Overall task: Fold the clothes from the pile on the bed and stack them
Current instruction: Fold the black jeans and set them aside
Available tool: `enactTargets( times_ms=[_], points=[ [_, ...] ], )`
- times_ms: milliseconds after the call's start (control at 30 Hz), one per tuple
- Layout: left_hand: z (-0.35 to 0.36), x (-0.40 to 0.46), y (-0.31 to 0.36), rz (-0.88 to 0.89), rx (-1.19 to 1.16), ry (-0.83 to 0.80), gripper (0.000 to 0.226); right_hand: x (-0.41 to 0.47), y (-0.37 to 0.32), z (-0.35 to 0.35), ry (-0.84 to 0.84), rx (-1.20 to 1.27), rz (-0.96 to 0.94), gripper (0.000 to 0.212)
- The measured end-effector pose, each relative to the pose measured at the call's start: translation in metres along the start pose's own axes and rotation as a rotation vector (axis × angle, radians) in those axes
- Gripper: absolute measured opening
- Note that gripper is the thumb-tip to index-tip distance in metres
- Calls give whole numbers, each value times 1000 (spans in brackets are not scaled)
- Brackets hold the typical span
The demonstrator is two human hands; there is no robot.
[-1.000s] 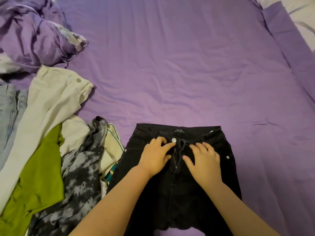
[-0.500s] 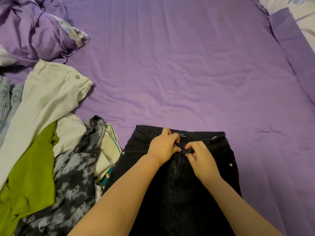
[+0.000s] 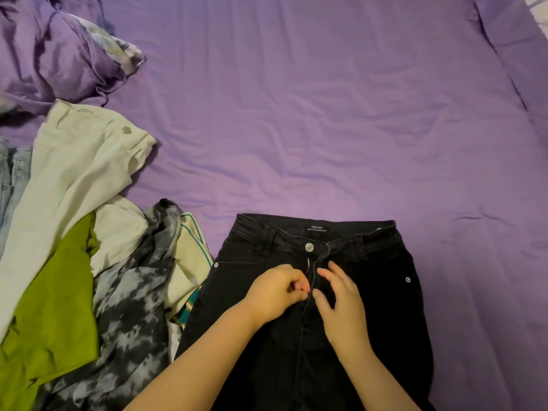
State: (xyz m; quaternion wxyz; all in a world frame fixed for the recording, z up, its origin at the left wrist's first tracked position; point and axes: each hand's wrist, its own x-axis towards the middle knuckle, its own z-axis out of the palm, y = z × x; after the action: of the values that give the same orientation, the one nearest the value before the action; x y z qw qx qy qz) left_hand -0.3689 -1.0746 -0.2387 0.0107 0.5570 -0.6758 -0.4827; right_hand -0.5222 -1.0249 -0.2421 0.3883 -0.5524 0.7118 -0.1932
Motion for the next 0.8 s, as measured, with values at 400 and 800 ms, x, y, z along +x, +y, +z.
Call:
enactTargets(
  times_ms=[400,800],
  points=[
    [24,-10,0,35,115,92,18,-26,17,4,-102,-347,71,70],
    [38,-16,3,235,96,305,10,-21,18,2,-156,-319,88,67]
  ],
)
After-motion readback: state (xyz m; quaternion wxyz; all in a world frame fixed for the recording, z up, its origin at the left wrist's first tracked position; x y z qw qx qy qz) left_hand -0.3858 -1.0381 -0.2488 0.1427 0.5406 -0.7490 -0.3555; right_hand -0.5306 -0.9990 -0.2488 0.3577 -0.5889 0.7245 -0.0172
